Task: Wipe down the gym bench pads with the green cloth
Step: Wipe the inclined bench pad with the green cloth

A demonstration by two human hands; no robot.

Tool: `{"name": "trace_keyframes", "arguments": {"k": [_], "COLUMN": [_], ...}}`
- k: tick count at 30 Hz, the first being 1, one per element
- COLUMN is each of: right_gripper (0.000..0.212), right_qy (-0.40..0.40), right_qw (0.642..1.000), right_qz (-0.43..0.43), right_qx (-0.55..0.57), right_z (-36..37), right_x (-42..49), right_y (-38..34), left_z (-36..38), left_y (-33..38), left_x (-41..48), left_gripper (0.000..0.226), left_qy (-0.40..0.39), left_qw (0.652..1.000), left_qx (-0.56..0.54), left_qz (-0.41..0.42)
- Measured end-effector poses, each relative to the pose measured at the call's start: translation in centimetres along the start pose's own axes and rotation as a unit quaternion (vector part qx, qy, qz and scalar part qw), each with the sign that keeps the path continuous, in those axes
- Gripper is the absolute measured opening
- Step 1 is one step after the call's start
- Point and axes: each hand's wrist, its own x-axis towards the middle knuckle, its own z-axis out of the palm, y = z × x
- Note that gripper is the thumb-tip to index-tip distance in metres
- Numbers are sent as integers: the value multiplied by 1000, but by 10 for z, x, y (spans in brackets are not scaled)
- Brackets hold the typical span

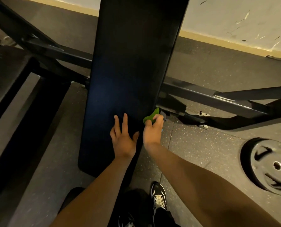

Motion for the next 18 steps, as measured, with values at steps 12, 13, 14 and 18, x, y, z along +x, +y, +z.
{"name": "trace_keyframes", "arguments": {"k": [12,13,14,18], "right_gripper": [16,19,23,22], "right_qy": [-108,-104,-91,-48], "right_qw": [978,982,989,998], "right_qz": [169,148,115,46], "right_qx": [-51,-45,-33,22], "right_z": [-7,-9,-11,-4], "right_x": [-90,-89,-86,-64], "right_y": [119,117,113,90], "left_z": [23,23,23,26], "left_y": [-76,-86,-97,-143], "left_x": [-58,-64,-72,-94], "left_gripper": [91,93,94,96], "left_qy": [-19,-19,-26,-91], "left_qw": [998,997,995,970], "left_qx": [54,54,48,-33], "left_qz": [-36,-57,-88,-224]}}
